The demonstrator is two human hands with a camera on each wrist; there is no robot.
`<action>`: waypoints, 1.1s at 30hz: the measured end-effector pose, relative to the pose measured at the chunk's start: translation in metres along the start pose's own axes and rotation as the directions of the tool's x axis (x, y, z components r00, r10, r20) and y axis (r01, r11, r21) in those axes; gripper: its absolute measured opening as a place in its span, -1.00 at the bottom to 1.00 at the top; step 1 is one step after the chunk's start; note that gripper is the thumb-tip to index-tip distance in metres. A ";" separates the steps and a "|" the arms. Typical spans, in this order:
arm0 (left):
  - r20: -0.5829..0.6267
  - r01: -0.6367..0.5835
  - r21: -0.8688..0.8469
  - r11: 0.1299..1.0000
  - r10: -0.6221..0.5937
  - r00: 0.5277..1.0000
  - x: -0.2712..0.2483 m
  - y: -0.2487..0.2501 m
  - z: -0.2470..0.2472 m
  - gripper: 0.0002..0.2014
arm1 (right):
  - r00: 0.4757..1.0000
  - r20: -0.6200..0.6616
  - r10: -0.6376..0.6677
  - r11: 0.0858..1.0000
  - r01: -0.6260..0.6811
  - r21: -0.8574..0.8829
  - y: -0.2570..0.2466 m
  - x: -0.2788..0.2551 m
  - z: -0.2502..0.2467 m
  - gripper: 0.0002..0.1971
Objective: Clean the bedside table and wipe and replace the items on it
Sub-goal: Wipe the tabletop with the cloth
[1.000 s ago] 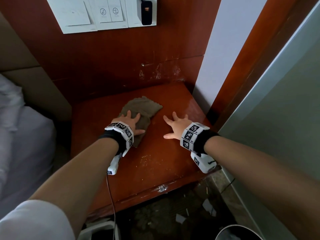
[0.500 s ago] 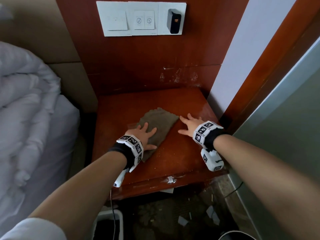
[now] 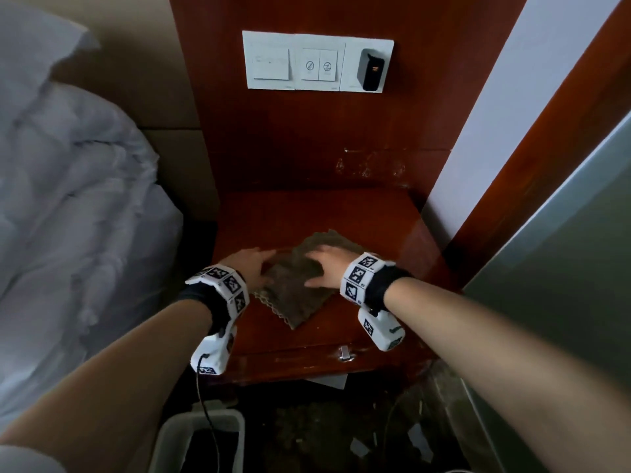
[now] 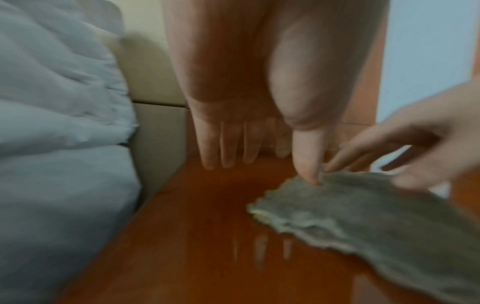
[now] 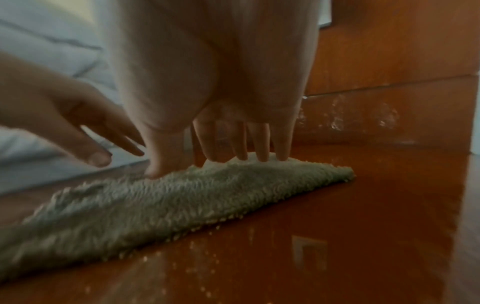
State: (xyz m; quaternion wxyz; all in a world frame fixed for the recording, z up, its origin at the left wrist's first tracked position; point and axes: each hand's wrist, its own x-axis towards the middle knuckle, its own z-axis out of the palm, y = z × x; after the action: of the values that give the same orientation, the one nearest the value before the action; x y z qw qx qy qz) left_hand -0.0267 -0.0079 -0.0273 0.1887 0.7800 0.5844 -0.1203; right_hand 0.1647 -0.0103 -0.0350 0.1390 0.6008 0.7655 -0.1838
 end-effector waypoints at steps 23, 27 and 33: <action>0.215 0.068 0.003 0.998 -0.067 0.974 0.039 0.002 0.005 0.04 | 0.903 0.094 0.420 0.906 -0.423 0.012 0.096 0.033 -0.008 -0.05; 0.217 0.060 0.017 0.998 -0.062 0.974 0.042 0.001 0.005 0.07 | 0.878 0.079 0.472 0.881 -0.472 -0.015 0.091 0.047 -0.016 -0.03; 0.220 0.057 0.023 0.998 -0.061 0.974 0.045 0.001 0.003 0.09 | 0.887 0.075 0.456 0.890 -0.454 -0.044 0.087 0.038 -0.011 -0.03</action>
State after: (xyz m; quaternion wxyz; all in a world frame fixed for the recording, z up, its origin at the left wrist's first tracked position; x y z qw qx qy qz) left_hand -0.0123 0.0292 -0.0485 0.2423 0.7458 0.5816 -0.2164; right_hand 0.2401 0.0461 -0.0514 0.2174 0.7533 0.5994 -0.1611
